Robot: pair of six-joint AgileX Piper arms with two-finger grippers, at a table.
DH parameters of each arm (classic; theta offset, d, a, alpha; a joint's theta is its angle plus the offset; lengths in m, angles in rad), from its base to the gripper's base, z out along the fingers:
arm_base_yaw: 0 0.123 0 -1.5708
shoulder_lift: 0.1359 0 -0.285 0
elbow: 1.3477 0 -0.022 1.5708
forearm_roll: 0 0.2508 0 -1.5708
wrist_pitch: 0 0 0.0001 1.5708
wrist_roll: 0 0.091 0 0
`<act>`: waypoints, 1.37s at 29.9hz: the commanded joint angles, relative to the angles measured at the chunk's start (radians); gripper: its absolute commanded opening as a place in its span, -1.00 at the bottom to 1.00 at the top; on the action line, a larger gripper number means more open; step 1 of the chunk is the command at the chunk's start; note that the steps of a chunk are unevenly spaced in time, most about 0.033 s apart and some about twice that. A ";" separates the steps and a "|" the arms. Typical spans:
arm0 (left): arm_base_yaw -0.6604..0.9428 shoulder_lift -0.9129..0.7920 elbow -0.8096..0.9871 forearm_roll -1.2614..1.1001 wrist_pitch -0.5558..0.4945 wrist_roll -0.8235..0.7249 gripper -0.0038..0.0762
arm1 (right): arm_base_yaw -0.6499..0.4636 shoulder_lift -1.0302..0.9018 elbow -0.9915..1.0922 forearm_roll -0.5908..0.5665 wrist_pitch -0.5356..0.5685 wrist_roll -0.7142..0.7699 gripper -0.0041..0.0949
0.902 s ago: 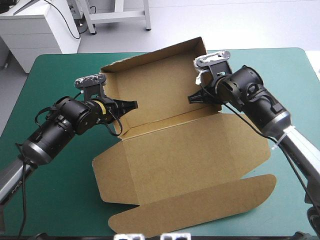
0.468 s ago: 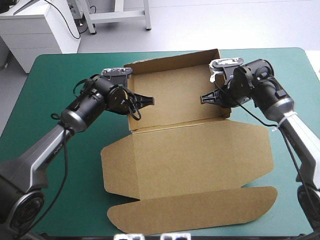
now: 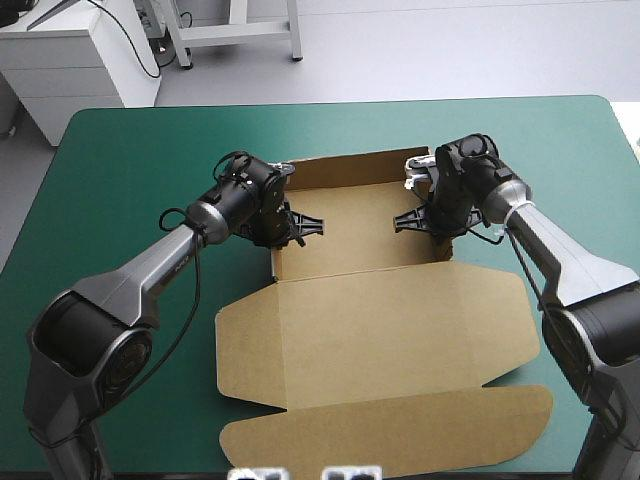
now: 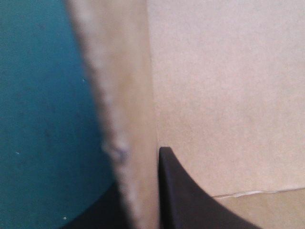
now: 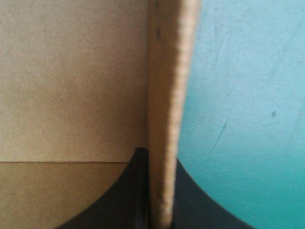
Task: Fold the box
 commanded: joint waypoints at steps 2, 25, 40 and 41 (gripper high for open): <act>-0.008 -0.028 -0.015 0.044 0.053 0.051 -0.92 | -0.003 -0.028 -0.028 0.011 -0.035 -0.011 -0.95; 0.032 -0.026 -0.071 -0.010 0.169 0.097 -0.92 | -0.003 -0.028 -0.020 0.056 0.012 -0.011 -0.92; 0.032 -0.026 -0.071 -0.014 0.173 0.141 -0.59 | -0.003 -0.028 -0.020 0.091 0.015 -0.004 0.44; 0.032 -0.026 -0.071 -0.014 0.173 0.141 -0.50 | -0.003 -0.028 -0.020 0.091 0.015 -0.004 0.49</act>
